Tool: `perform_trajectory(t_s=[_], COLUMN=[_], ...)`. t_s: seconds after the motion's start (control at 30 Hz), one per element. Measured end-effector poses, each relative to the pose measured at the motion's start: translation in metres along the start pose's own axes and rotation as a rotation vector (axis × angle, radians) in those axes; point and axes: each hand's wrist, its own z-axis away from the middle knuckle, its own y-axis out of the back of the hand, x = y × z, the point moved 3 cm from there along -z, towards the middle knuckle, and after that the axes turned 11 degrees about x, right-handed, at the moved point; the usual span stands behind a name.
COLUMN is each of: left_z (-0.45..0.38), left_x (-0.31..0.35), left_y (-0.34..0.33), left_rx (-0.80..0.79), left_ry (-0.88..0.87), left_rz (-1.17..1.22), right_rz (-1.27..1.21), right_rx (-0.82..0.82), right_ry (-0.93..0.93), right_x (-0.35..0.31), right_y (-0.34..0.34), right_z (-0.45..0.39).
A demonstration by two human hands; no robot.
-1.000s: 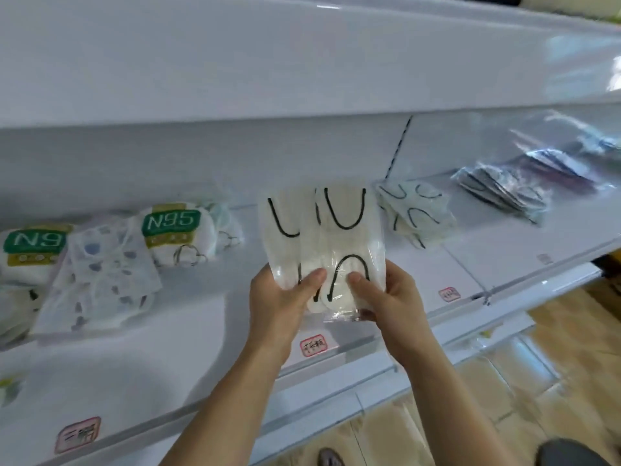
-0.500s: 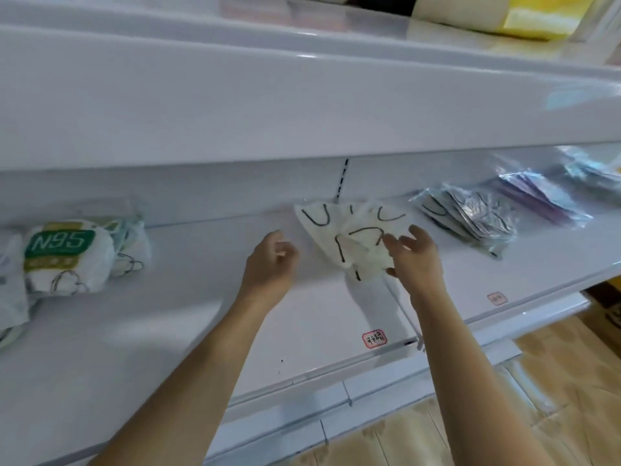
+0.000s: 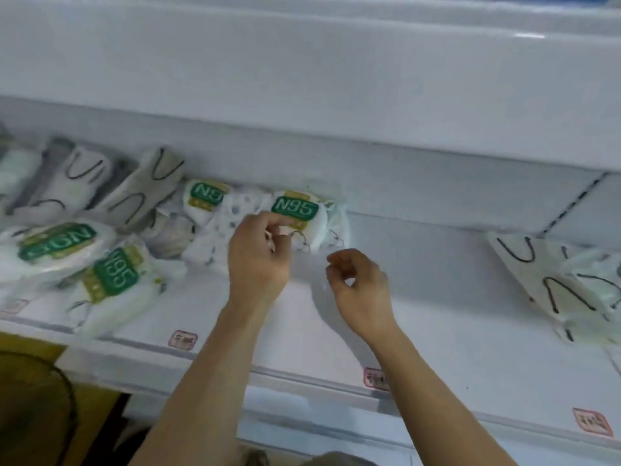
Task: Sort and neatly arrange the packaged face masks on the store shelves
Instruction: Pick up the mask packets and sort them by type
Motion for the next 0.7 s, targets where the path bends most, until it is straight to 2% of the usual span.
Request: perform_trajectory(t_s=[0.07,0.13,0.17,0.23,0.37,0.47,0.6,0.7], left_z=[-0.025,-0.04,-0.042,-0.044,-0.04,-0.041,-0.042,-0.042], left_x=[-0.035,-0.067,-0.079,-0.092,-0.099,-0.101,-0.114,-0.117], left_y=[0.028,0.042,0.044,0.044,0.048,0.055,0.056,0.057], left_rx=[0.046,-0.055,-0.13,-0.225,-0.128,-0.13,-0.343,-0.495], left_ry=[0.112,0.271,0.334,0.331,0.178,0.295,0.465,0.612], left_rz=[-0.17,-0.337,-0.376,-0.382,-0.16,0.077,0.233,0.425], right_rz=[-0.03,-0.036,-0.034,-0.062,-0.1,-0.196,-0.374,-0.542], right_rx=[-0.162,-0.273,-0.288,-0.254,-0.111,-0.025,-0.061,-0.086], right_ry=[-0.119,-0.206,-0.222,-0.25,-0.32,-0.375,-0.367,-0.438], right_x=[-0.019,-0.034,-0.04,-0.05,-0.054,-0.049,-0.056,-0.065], right_y=[-0.04,-0.076,-0.091,-0.115,-0.136,-0.134,-0.129,-0.128], right_z=[-0.001,-0.003,-0.006,-0.011,-0.012,-0.003,0.002,0.004])
